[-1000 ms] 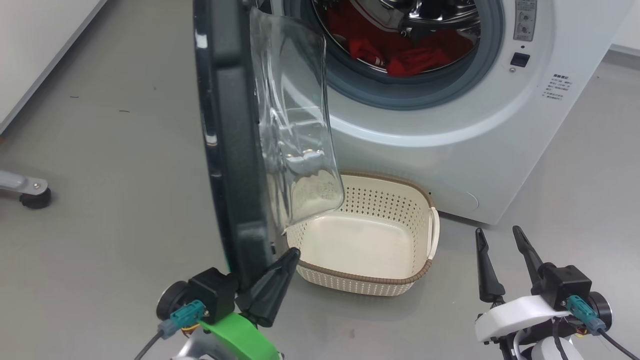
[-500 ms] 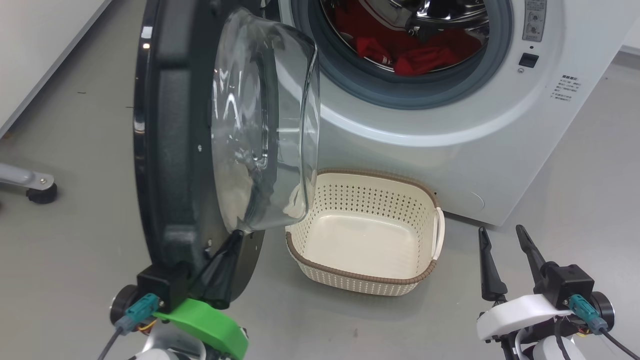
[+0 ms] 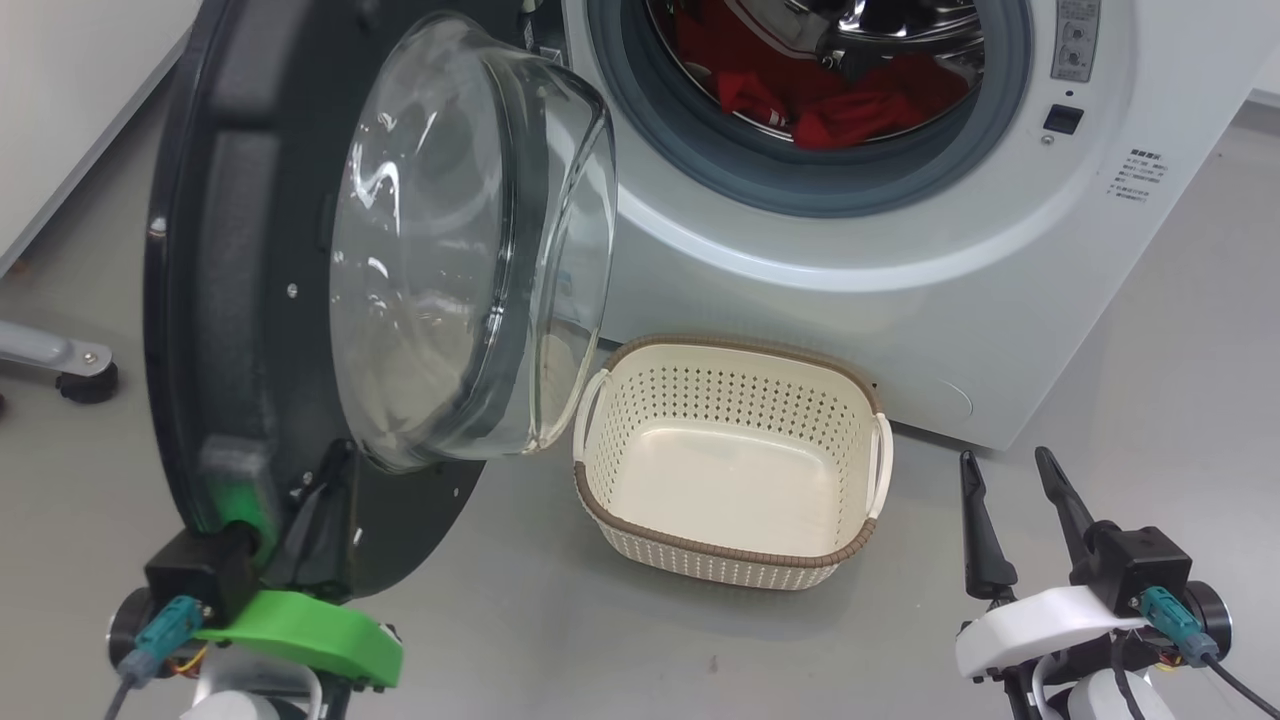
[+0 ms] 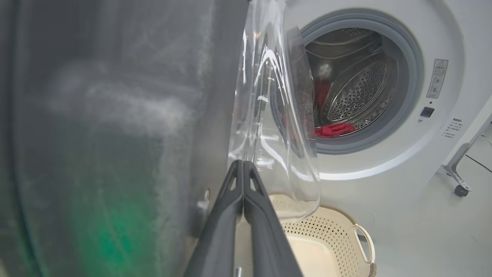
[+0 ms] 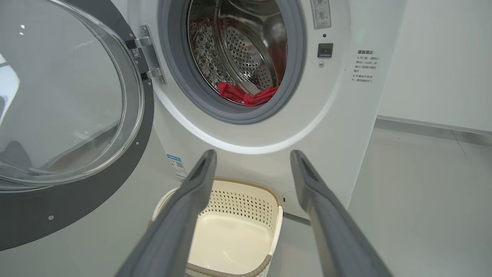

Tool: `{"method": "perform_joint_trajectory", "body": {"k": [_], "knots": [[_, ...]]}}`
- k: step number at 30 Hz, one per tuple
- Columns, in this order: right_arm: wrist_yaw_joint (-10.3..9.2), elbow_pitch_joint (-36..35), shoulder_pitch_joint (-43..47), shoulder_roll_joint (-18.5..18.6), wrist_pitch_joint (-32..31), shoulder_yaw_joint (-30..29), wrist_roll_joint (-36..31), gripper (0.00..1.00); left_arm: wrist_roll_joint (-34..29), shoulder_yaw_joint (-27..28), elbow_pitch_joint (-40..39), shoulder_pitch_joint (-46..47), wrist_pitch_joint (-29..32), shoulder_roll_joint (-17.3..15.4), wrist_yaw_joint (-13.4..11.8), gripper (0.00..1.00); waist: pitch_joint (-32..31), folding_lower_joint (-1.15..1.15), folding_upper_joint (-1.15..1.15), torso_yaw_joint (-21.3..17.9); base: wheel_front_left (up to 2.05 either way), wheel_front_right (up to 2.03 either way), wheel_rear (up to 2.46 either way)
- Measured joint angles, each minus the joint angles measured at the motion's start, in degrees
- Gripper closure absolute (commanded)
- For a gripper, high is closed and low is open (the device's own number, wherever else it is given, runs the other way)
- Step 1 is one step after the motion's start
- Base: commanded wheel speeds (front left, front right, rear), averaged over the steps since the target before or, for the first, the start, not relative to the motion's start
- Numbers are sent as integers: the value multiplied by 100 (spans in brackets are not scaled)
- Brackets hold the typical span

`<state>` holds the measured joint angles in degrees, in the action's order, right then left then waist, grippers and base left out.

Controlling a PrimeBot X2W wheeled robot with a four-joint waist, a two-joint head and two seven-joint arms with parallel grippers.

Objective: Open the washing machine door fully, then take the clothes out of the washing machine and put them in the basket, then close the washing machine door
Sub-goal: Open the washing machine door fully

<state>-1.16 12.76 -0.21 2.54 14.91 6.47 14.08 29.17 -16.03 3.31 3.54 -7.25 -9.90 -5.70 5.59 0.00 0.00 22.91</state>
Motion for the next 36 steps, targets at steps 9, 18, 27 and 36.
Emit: {"method": "perform_joint_trajectory", "body": {"k": [9, 18, 27, 36], "knots": [[0, -30, -85, 0, 0, -52, -56, 0, 102, 510, 193, 16, -347, 0, -8, 100, 151, 0, 0, -29, 0, 0, 0], [1, -99, -229, 1, 0, -97, -203, 0, 249, 1100, 517, 215, -536, -2, -54, 100, 416, 0, 0, -78, 0, 0, 0], [8, -152, -464, 7, 0, -145, -367, 0, 414, 1526, 786, 583, -611, 4, -55, 100, 768, 0, 0, -137, 0, 0, 0], [51, -190, -793, 13, 0, -163, -455, 0, 454, 2006, 1116, 926, -702, -89, -55, 100, 1129, 0, 0, -200, 0, 0, 0]]}}
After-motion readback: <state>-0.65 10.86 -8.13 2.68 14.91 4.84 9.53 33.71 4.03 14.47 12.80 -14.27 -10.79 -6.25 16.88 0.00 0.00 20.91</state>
